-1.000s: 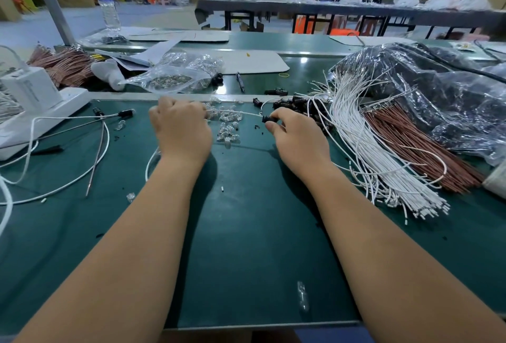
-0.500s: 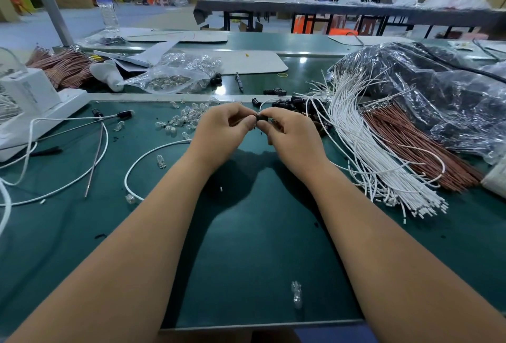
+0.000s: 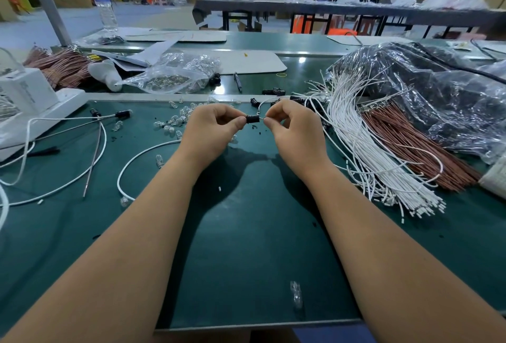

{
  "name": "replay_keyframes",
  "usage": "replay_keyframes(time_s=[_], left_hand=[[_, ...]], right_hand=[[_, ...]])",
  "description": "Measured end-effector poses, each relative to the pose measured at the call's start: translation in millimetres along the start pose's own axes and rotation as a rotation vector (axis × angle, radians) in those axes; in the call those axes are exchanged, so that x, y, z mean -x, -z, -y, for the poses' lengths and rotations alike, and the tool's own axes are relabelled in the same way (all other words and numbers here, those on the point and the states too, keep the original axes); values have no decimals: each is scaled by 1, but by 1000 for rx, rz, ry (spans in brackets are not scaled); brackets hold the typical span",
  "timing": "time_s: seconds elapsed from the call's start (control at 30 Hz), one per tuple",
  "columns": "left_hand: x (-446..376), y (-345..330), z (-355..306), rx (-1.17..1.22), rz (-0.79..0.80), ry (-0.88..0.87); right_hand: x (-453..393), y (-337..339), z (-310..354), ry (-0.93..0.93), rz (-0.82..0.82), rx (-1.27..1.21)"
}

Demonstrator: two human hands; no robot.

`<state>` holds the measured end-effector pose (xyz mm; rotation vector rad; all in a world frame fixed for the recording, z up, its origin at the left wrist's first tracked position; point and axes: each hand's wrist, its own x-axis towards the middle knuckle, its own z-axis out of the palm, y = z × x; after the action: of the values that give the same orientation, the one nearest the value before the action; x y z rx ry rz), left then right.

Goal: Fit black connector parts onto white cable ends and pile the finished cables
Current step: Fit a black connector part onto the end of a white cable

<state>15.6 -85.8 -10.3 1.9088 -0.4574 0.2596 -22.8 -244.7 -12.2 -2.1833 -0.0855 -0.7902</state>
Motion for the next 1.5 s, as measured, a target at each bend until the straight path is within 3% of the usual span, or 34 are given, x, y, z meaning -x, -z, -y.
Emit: replay_keyframes(time_s=[0.43,0.8,1.17,1.4,1.5], left_hand=[[2,3,-3,47,74,-21],[-2,6,3,-21,-31,-38],[1,3,1,-127,-78,-205],[3,1,-3,-409,-174,-478],[3,1,-3,-360,-171,-417]], right_hand=[[1,0,3,-41,67,-95],[3,-1,5,-3,66,-115],[4,0,7,63,-68,-41],[6,1,11,65,-125,74],[6,2,13,37,-117,14]])
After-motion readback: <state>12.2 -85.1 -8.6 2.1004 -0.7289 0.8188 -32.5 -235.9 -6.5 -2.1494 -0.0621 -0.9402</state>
